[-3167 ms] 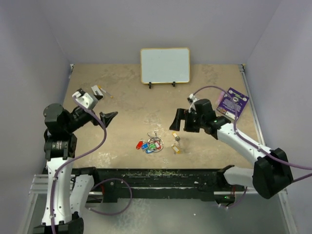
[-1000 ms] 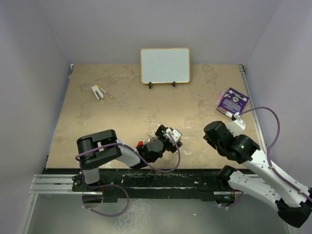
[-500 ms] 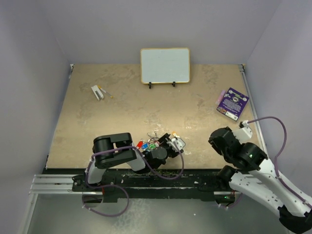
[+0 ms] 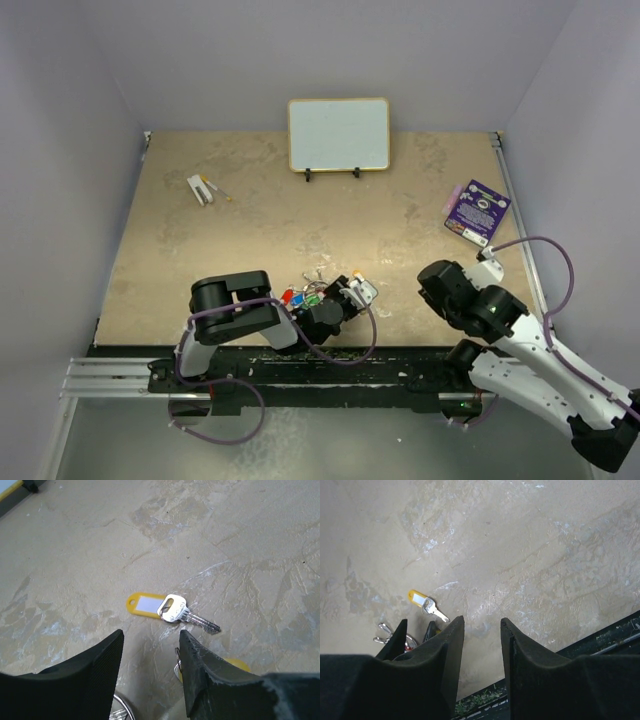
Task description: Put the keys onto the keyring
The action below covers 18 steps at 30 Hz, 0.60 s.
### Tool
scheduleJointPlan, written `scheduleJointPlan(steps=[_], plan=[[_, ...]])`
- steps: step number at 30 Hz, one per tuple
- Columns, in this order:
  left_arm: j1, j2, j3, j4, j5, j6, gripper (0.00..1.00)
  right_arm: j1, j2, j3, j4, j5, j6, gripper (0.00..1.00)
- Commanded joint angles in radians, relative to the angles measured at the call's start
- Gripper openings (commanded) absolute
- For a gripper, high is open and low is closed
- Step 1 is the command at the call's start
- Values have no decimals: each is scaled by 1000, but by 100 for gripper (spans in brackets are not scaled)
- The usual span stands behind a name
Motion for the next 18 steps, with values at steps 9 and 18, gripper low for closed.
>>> scheduleJointPlan(steps=[9, 18], plan=[[4, -52, 24, -41, -14, -48, 3, -1, -37, -19, -29, -6, 57, 39], [28, -435, 104, -438, -78, 34, 3, -1, 70, 133, 75, -26, -196, 30]])
